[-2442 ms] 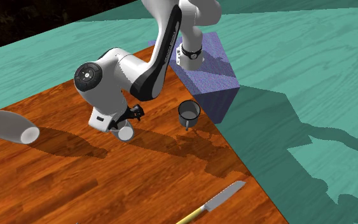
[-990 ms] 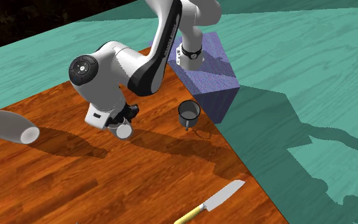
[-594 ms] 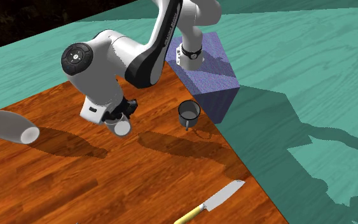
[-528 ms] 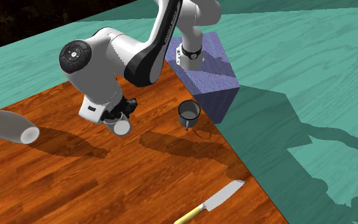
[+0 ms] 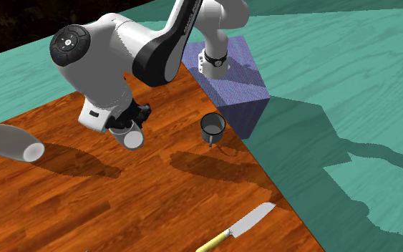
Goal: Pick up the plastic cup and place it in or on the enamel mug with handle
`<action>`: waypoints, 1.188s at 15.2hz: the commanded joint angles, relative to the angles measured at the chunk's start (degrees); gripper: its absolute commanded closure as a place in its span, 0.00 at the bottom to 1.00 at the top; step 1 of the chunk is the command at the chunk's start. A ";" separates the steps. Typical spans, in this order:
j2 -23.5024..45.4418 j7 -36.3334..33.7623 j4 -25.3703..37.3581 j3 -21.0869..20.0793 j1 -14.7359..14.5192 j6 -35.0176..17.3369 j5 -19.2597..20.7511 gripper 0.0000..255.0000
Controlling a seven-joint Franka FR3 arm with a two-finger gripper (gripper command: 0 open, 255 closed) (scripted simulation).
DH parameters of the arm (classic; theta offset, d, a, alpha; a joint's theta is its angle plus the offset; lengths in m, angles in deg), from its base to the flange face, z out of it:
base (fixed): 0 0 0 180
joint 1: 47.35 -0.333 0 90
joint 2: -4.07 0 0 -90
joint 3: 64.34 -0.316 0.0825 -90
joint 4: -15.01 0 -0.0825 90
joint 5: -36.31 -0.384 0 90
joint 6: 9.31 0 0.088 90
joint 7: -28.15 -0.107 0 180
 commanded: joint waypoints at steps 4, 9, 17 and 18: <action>-0.48 -0.04 3.46 0.13 0.07 3.87 0.28 1.00; -0.54 0.02 7.24 0.24 0.22 7.70 0.34 1.00; -9.01 -7.61 0.92 -2.24 -4.68 8.97 4.08 1.00; -10.54 -9.18 -0.46 -2.90 -5.50 8.99 4.67 1.00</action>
